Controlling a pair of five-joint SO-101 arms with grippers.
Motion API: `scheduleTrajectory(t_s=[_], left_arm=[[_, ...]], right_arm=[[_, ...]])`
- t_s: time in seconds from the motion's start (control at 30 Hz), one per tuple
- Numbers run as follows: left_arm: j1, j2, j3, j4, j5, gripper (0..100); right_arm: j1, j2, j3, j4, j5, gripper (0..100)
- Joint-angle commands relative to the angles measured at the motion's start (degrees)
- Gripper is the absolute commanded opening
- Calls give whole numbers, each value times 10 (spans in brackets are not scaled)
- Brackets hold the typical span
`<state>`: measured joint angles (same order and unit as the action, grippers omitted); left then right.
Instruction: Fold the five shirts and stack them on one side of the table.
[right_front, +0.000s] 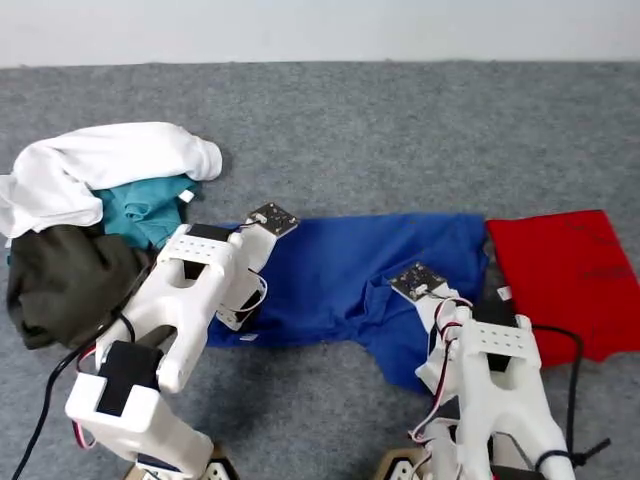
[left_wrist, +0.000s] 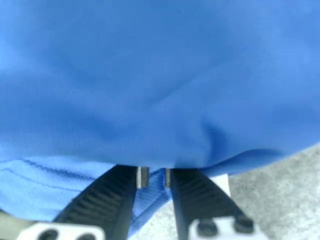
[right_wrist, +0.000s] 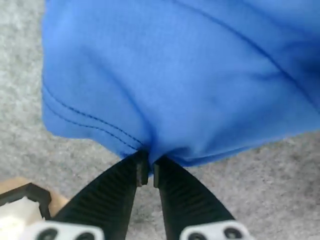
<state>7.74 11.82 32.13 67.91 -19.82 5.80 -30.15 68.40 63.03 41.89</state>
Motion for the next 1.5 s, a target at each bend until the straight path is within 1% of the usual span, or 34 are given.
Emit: scheduleTrajectory(t_s=[0.0, 0.17, 0.23, 0.37, 0.53, 0.63, 0.7, 0.97, 1.23, 1.47], left_arm=[[4, 9, 3, -33, 3, 73], [4, 9, 3, -33, 3, 73], [4, 9, 3, -33, 3, 73], [4, 9, 3, -33, 3, 73], [4, 9, 3, -33, 3, 73], [4, 9, 3, -33, 3, 73], [4, 9, 3, -33, 3, 73], [4, 9, 3, -33, 3, 73], [4, 9, 3, -33, 3, 73], [4, 9, 3, -33, 3, 73]], right_arm=[[4, -8, -25, 27, -10, 10], [3, -7, -139, 168, 4, 10], [3, -3, -183, 194, 8, 10], [0, -2, -229, 167, 3, 10], [0, 36, -232, 60, -53, 10], [0, 85, -237, 1, -69, 10], [0, 112, -254, -15, -78, 10], [0, 181, -360, -15, -82, 10], [0, 244, -422, -14, -82, 10], [-15, 254, -500, 94, -79, 10]])
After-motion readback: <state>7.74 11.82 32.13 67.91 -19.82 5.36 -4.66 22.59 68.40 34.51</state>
